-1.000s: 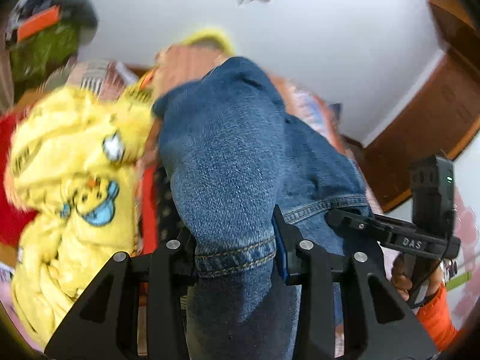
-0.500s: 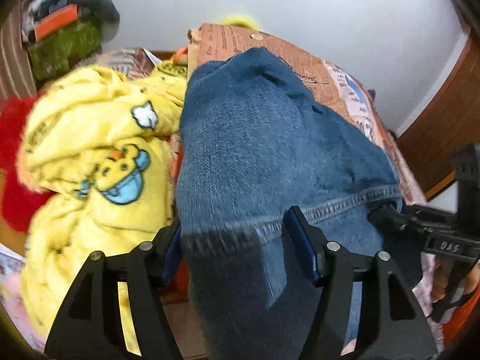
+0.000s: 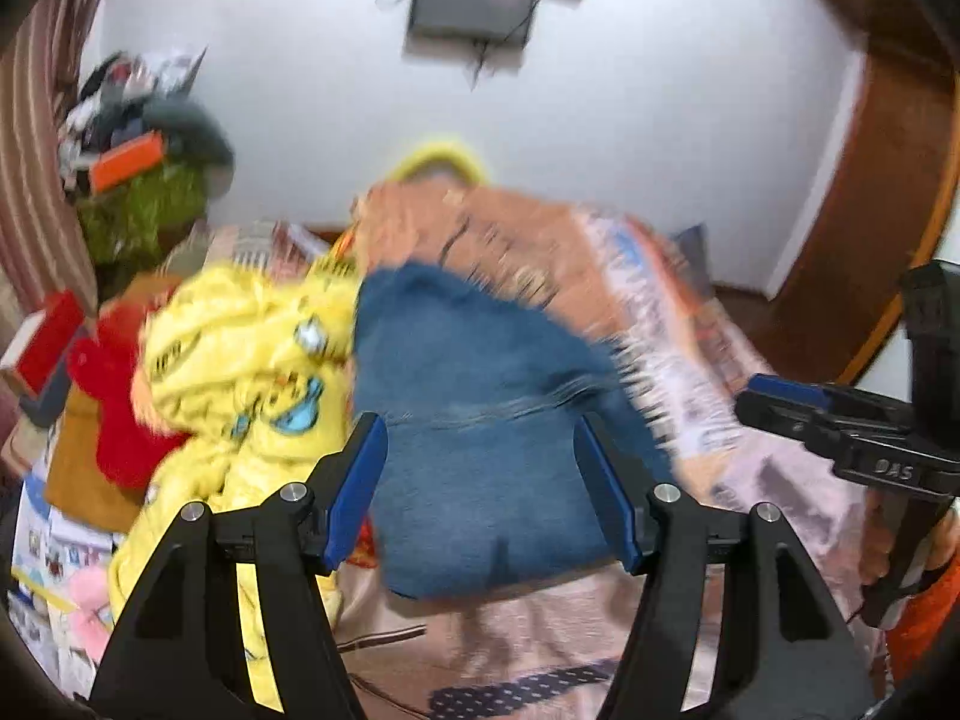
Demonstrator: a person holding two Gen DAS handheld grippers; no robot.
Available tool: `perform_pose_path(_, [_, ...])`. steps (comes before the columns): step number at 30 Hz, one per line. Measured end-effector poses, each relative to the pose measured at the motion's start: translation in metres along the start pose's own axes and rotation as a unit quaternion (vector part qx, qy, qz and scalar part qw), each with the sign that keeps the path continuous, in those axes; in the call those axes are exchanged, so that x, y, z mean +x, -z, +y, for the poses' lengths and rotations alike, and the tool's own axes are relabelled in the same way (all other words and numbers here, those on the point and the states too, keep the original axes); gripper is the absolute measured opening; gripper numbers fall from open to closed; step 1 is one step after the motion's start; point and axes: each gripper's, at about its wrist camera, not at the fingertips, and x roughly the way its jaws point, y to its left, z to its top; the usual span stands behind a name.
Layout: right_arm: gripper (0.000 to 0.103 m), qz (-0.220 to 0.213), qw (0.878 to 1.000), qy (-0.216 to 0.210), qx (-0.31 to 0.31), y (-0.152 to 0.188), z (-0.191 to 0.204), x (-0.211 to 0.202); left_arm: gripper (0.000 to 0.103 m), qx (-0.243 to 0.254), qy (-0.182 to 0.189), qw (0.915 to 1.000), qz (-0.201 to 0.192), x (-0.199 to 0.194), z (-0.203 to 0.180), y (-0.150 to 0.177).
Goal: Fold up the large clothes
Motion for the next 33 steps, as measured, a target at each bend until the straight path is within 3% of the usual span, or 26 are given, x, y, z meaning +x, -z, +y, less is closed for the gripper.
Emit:
perform_pose_path(5, [0.047,-0.086,0.996,-0.021,-0.021,-0.001,0.033,-0.065,0.064,0.028,-0.006,0.9961,-0.083,-0.076,-0.033,-0.006])
perform_pose_path(10, [0.047,-0.17,0.984,-0.033,-0.041,0.012,0.065,-0.124,0.064,0.05,-0.03,0.982,-0.179,-0.145,-0.066,0.01])
perform_pose_path(13, [0.047,-0.216,0.975,-0.025,-0.056,0.027,0.082,-0.153,0.064,0.051,-0.043,0.9739,-0.217,-0.172,-0.08,0.025])
perform_pose_path(14, [0.051,-0.227,0.972,-0.02,-0.063,0.032,0.087,-0.159,0.064,0.054,-0.049,0.9705,-0.23,-0.181,-0.085,0.031])
perform_pose_path(15, [0.061,-0.238,0.969,-0.016,-0.07,0.037,0.093,-0.166,0.064,0.056,-0.057,0.9674,-0.24,-0.187,-0.089,0.037])
perform_pose_path(17, [0.073,-0.259,0.963,0.001,-0.08,0.049,0.103,-0.175,0.066,0.057,-0.069,0.9626,-0.256,-0.197,-0.095,0.048])
perform_pose_path(19, [0.075,-0.278,0.956,0.017,-0.093,0.059,0.111,-0.181,0.072,0.056,-0.069,0.9598,-0.266,-0.203,-0.098,0.056])
perform_pose_path(21, [0.091,-0.288,0.952,0.027,-0.099,0.066,0.114,-0.183,0.083,0.055,-0.072,0.958,-0.272,-0.208,-0.102,0.064])
perform_pose_path(23, [0.101,-0.299,0.949,0.038,-0.097,0.069,0.114,-0.182,0.093,0.057,-0.083,0.9548,-0.28,-0.212,-0.105,0.072])
perform_pose_path(25, [0.103,-0.308,0.945,0.047,-0.094,0.071,0.114,-0.183,0.101,0.06,-0.097,0.9515,-0.286,-0.216,-0.108,0.079])
perform_pose_path(33, [0.103,-0.295,0.951,0.059,-0.076,0.07,0.104,-0.181,0.102,0.057,-0.098,0.9558,-0.271,-0.21,-0.108,0.088])
